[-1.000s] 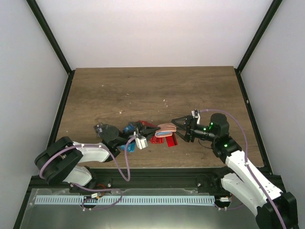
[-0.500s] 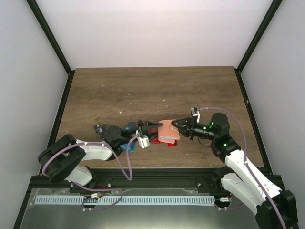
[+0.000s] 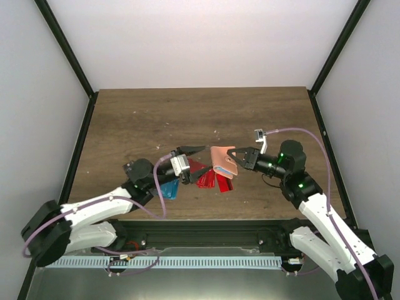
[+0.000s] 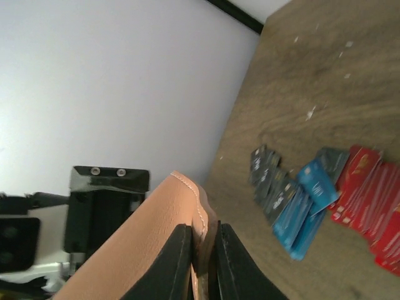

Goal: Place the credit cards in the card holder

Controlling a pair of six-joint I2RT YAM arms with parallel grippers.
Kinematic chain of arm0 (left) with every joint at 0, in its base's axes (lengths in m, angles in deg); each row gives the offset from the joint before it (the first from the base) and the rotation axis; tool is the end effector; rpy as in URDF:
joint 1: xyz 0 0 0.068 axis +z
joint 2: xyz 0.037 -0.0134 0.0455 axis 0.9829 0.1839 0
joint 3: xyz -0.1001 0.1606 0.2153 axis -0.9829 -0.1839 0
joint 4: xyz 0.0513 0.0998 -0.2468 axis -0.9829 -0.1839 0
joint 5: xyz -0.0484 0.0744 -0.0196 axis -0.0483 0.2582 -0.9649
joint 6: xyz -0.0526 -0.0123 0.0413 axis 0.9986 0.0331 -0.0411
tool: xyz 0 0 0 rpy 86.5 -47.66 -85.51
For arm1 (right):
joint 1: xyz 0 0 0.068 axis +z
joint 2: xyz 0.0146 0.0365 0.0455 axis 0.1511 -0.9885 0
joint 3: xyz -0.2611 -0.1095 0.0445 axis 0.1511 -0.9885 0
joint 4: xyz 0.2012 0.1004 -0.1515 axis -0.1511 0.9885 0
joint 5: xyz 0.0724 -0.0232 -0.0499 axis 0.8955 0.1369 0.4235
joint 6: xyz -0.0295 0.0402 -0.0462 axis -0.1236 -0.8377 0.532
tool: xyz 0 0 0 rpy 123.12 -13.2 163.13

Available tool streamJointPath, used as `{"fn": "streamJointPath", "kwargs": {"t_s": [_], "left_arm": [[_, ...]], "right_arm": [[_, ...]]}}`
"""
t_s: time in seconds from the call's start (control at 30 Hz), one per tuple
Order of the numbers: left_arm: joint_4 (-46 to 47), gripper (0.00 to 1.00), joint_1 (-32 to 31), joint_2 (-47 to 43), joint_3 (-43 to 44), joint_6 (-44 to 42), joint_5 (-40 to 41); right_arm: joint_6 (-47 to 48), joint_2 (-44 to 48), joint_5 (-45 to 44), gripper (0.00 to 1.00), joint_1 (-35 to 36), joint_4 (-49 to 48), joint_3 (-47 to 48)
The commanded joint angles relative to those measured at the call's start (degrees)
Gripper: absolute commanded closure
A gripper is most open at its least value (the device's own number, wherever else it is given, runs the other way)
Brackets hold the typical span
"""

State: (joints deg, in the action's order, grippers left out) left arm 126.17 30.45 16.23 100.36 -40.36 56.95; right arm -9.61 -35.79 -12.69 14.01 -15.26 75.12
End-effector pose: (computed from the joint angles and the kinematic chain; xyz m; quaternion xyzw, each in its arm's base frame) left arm 0.1585 -0.2160 0.2882 0.4484 0.4245 -0.3593 0.6997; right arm 0.1687 0.1097 0.3081 -0.0155 0.7531 0.5877 0.2952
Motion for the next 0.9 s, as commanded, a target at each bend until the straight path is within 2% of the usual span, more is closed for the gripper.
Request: {"fn": "streamJointPath", "kwargs": {"t_s": [0.0, 0.1, 0.23, 0.47, 0.63, 0.87], "left_arm": [[-21.8, 0.32, -0.2, -7.8, 4.7, 16.8, 11.2], [-36.2, 0.28, -0.1, -9.7, 10.1, 23.5, 17.1], [-45.4, 0.27, 0.0, -8.7, 14.7, 29.6, 11.9], [-37.6, 0.27, 0.1, -6.9, 13.1, 39.9, -4.3], [-36.8, 0.30, 0.1, -4.9, 13.2, 43.2, -7.2], [-29.8, 0.42, 0.0, -0.3, 13.4, 52.2, -10.8]], "right_arm": [[12.7, 3.3, -5.9, 0.99, 0.2, 0.8, -0.1], [16.8, 5.9, -8.0, 0.99, 0.2, -2.1, -1.7], [20.1, 8.0, -7.5, 0.99, 0.2, -6.5, -3.9], [19.0, 8.1, -1.2, 0.99, 0.2, -14.0, -5.7], [19.1, 9.6, -0.5, 0.99, 0.2, -15.7, -6.1], [18.4, 10.6, -0.4, 0.99, 0.2, -18.5, -7.3]]}}
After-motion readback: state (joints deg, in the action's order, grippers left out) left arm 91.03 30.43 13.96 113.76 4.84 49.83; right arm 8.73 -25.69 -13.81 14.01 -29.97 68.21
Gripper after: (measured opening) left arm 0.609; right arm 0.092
